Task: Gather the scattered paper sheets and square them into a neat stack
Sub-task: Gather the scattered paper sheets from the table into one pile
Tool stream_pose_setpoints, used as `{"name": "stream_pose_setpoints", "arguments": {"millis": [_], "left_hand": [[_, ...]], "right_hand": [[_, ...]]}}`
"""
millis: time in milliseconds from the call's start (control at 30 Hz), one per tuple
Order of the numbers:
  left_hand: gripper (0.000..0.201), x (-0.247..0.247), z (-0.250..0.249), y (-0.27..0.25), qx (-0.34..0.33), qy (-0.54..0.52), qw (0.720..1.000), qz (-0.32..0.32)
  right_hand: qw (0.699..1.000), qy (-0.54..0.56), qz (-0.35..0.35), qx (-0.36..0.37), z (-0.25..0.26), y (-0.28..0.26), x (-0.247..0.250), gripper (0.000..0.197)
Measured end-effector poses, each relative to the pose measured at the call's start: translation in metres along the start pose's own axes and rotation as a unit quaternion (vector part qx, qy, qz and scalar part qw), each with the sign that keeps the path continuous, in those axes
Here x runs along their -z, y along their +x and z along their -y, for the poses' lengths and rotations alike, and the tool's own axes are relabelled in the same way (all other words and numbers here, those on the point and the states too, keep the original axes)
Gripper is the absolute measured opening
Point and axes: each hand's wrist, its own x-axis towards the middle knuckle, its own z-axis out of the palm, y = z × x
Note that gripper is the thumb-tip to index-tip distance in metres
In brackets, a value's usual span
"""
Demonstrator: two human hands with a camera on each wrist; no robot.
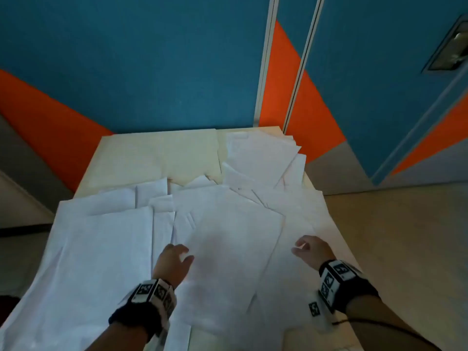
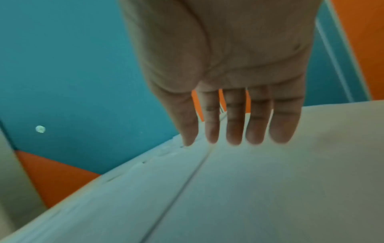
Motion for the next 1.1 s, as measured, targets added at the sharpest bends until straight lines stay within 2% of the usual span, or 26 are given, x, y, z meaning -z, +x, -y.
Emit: {"name": "stream_pose_setpoints", "arguments": {"millis": [100,200,300,367,433,533,600,633,733,800,867,900,933,967,1000,1067,1100], "left_hand": [[0.050,-0.004,-0.011,0.008,0.045,0.011,0.998,-0.041],[0.077,-0.013,-0.026,0.010,0.100,0.041,0.994,-0.029],[0.097,-0.021,-0.036,0.013,0.169,0.056,0.984,-0.013],[0.096,-0.027,-0.041,0.018,0.195,0.028,0.980,-0.011],[0.083,-0.033,-0.048,0.020,0.211,-0.046,0.976,-0.012],[0.061,-0.039,-0.053,0.024,0.214,-0.135,0.967,-0.015],[0.051,-0.041,-0.052,0.026,0.206,-0.168,0.964,-0.004],[0.047,-0.043,-0.050,0.028,0.205,-0.199,0.958,-0.001],[0.046,-0.041,-0.046,0.026,0.217,-0.331,0.917,0.048],[0.053,-0.036,-0.041,0.023,0.230,-0.361,0.898,0.100],[0.062,-0.028,-0.033,0.019,0.225,-0.367,0.890,0.153],[0.051,-0.024,-0.030,0.016,0.218,-0.378,0.882,0.176],[0.035,-0.021,-0.028,0.012,0.213,-0.386,0.876,0.197],[0.029,-0.018,-0.025,0.009,0.213,-0.390,0.869,0.216],[0.031,-0.017,-0.024,0.005,0.210,-0.401,0.862,0.228],[0.065,-0.019,-0.023,0.002,0.189,-0.419,0.858,0.231],[0.078,-0.025,-0.021,0.003,0.184,-0.409,0.868,0.214]], "right_hand": [[0.993,-0.036,-0.048,-0.105,-0.010,0.010,0.005,0.050],[0.982,-0.041,-0.043,-0.182,-0.012,0.012,0.002,0.088],[0.977,-0.053,-0.022,-0.203,-0.012,0.018,-0.005,0.103],[0.981,-0.007,-0.016,-0.192,-0.008,0.023,-0.010,0.101],[0.984,0.044,-0.016,-0.171,-0.004,0.026,-0.016,0.091],[0.991,0.063,-0.034,-0.109,0.002,0.031,-0.028,0.054],[0.995,0.071,-0.031,-0.060,0.006,0.030,-0.036,0.039],[0.996,0.080,-0.021,-0.035,0.008,0.030,-0.040,0.031],[0.997,0.072,0.017,-0.002,0.008,0.030,-0.047,0.012],[0.999,0.049,0.011,-0.001,0.007,0.034,-0.046,0.016],[0.999,0.028,-0.028,0.003,0.007,0.038,-0.042,0.017],[0.998,0.040,-0.042,0.010,0.008,0.040,-0.039,0.010],[0.998,0.055,-0.041,0.010,0.010,0.040,-0.037,0.016],[0.997,0.068,-0.030,0.016,0.012,0.042,-0.037,0.025],[0.997,0.072,-0.007,0.024,0.015,0.042,-0.037,0.030],[0.996,0.063,0.030,0.061,0.021,0.039,-0.042,0.037],[0.994,0.063,0.046,0.080,0.024,0.036,-0.045,0.042]]}}
